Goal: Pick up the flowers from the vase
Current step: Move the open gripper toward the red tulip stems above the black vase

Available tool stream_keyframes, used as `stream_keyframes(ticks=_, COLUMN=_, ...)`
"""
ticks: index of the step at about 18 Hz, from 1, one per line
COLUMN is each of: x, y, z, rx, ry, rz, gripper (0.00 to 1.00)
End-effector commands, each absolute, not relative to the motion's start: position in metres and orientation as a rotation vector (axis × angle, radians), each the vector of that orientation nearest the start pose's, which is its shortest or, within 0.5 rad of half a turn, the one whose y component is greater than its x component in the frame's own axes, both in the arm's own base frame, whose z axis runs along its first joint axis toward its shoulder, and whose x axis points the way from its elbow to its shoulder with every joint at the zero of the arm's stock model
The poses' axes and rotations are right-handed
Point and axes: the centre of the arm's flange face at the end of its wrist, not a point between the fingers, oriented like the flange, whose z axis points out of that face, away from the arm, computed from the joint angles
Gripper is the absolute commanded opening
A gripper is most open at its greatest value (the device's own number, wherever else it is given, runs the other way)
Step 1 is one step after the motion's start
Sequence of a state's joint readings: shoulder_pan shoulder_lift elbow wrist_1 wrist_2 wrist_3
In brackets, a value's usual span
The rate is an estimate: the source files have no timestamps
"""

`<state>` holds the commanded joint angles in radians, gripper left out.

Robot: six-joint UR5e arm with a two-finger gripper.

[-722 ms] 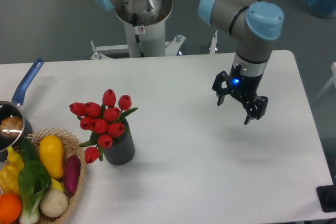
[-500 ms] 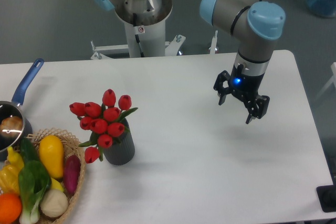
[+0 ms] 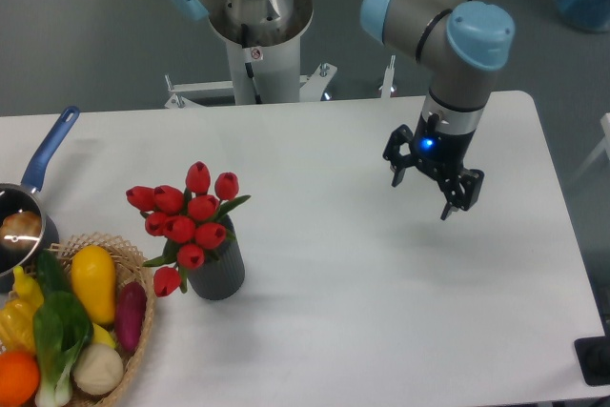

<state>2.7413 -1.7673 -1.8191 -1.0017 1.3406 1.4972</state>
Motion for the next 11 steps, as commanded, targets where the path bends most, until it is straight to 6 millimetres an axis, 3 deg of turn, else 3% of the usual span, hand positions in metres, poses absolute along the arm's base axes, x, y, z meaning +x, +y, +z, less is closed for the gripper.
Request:
stream_keyframes(ticks=3, x=-0.428, y=0.364, z=0.335, rx=-2.822, ry=0.424, rz=0.076, gripper=1.0)
stream_keyframes(ticks=11, x=-0.373, y=0.403, z=0.338, rx=-2.715, ry=0.484, rz=-0.009, gripper=1.0)
